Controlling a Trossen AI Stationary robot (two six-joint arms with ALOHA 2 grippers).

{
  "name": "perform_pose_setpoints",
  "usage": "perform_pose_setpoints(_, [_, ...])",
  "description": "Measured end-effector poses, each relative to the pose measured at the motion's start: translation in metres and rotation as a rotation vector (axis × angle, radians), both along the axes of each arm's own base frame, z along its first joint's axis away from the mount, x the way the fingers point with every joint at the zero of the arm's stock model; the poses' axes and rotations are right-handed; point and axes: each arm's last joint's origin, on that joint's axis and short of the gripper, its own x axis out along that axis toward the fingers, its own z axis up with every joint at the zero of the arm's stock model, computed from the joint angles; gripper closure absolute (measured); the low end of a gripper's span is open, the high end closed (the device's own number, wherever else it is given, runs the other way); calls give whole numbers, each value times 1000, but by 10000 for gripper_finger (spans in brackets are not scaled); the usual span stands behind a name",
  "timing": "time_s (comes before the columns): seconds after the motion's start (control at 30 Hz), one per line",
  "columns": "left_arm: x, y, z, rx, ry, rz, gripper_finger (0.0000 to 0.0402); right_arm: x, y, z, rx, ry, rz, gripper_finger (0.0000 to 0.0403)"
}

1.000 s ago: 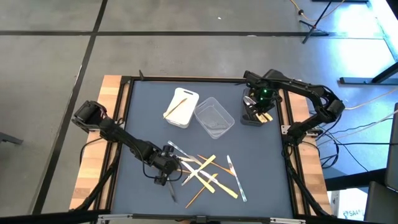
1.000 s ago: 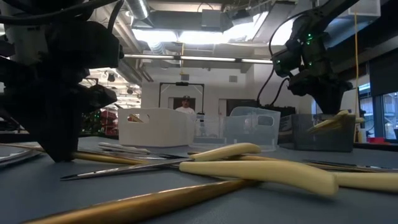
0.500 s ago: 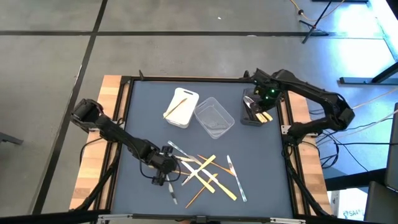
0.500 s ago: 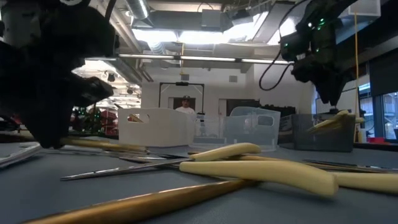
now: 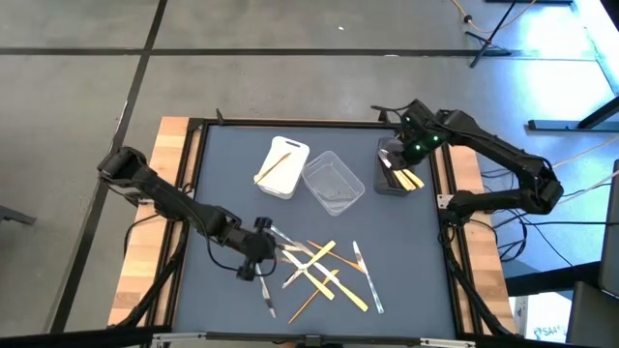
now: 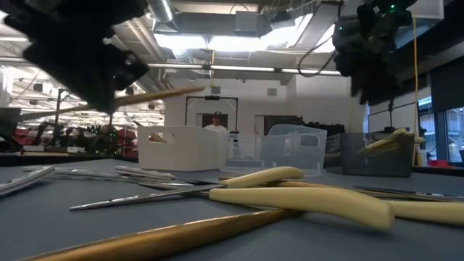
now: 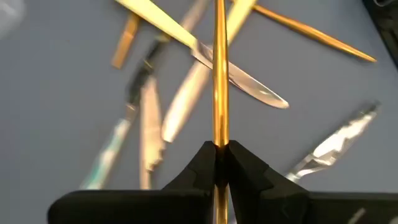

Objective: Sort silverware by color (type)
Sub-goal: Put the gold knife into the white bin

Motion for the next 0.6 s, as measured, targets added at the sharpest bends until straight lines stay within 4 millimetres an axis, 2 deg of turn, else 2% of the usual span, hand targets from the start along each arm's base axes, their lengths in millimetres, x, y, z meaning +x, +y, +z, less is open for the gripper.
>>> perform_pose_setpoints(0.17, [5,10,17,83,-89,-19,383,15,-3,9,49,-254,80,265])
perform_pose_setpoints(0.3, [15,17,33,173,-156,-48,383,33,2,16,14,-366,113,265])
perform_pose_setpoints(0.6, [33,38,59,333,-243,-62,383,72,38,30,-41,-521,230,265])
